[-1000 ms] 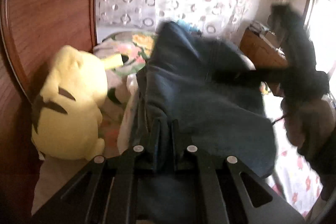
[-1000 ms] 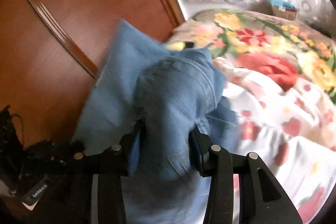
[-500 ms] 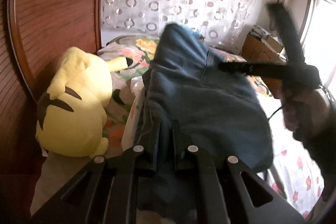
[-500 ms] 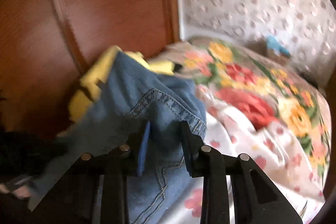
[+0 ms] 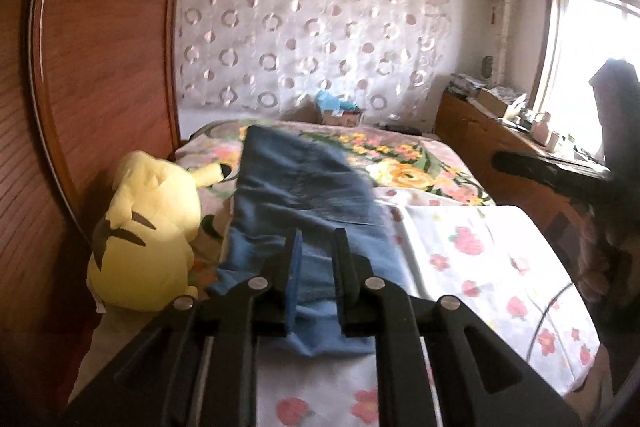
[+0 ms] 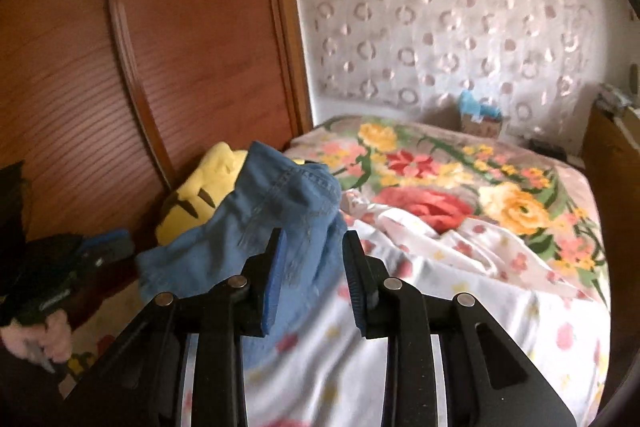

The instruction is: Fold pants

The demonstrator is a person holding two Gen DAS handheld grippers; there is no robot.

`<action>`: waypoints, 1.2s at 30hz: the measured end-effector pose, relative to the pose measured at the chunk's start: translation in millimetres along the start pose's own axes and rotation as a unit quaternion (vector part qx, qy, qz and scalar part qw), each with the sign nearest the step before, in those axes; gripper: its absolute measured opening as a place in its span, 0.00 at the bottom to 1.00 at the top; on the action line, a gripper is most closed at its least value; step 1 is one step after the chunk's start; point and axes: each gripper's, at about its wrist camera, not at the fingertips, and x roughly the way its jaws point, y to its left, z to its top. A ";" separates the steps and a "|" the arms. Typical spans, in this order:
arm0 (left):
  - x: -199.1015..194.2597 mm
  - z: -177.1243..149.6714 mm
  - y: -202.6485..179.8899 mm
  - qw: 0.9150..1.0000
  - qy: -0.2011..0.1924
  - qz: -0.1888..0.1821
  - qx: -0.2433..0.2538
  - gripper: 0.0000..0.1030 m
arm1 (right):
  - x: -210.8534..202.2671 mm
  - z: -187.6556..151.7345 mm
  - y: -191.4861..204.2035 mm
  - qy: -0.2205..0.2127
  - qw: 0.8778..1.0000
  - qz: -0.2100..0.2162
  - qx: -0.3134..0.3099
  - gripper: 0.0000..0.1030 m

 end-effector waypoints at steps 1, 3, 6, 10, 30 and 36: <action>-5.3 -1.3 -6.8 1.000 -0.003 -0.003 0.005 0.16 | -12.5 -3.8 2.0 -0.004 1.000 -0.003 0.001 0.31; -18.9 -3.8 -23.8 1.000 -0.011 -0.014 0.017 0.21 | -43.3 -16.3 3.2 -0.016 1.000 -0.013 0.001 0.44; -37.5 -7.2 -46.2 0.999 -0.022 -0.024 0.031 0.26 | -88.3 -38.4 2.7 -0.034 0.999 -0.034 0.006 0.52; -60.5 -14.1 -72.7 0.998 -0.034 -0.030 0.046 0.31 | -130.1 -63.7 1.1 -0.053 0.997 -0.054 0.016 0.57; -113.0 -59.3 -135.1 0.996 -0.050 0.001 0.068 0.40 | -251.6 -152.3 -5.0 -0.120 0.981 -0.137 0.063 0.84; -116.2 -62.5 -136.3 0.997 -0.052 0.007 0.062 0.41 | -258.9 -161.1 -5.7 -0.123 0.979 -0.148 0.067 0.84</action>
